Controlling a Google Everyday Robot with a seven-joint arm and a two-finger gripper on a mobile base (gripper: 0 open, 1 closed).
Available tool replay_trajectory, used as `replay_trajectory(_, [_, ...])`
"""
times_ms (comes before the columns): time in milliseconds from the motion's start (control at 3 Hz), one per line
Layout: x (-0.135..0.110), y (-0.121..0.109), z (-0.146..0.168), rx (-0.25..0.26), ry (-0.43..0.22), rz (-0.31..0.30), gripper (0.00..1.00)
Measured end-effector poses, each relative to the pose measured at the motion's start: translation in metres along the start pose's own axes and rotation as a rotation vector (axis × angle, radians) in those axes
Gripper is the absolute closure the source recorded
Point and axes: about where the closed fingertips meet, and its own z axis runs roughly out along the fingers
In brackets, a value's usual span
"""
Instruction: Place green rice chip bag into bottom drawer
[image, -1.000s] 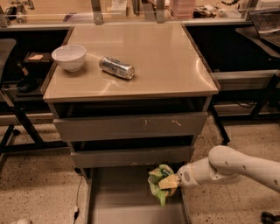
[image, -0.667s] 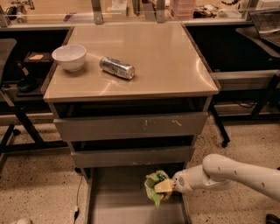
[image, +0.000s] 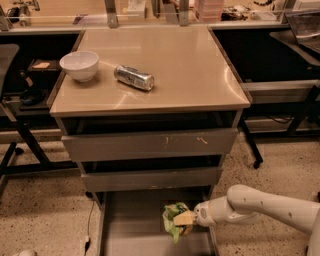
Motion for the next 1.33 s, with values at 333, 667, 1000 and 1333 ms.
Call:
replay_trajectory(333, [0.004, -0.006, 0.017, -0.011, 0.014, 0.015, 1.0])
replay_trajectory(667, [0.002, -0.023, 0.057, -0.02, 0.02, 0.043, 1.0])
replay_trajectory(1000, [0.0, -0.041, 0.088, -0.022, 0.021, 0.08, 1.0])
replay_trajectory(1333, [-0.001, -0.061, 0.11, -0.005, 0.021, 0.126, 1.0])
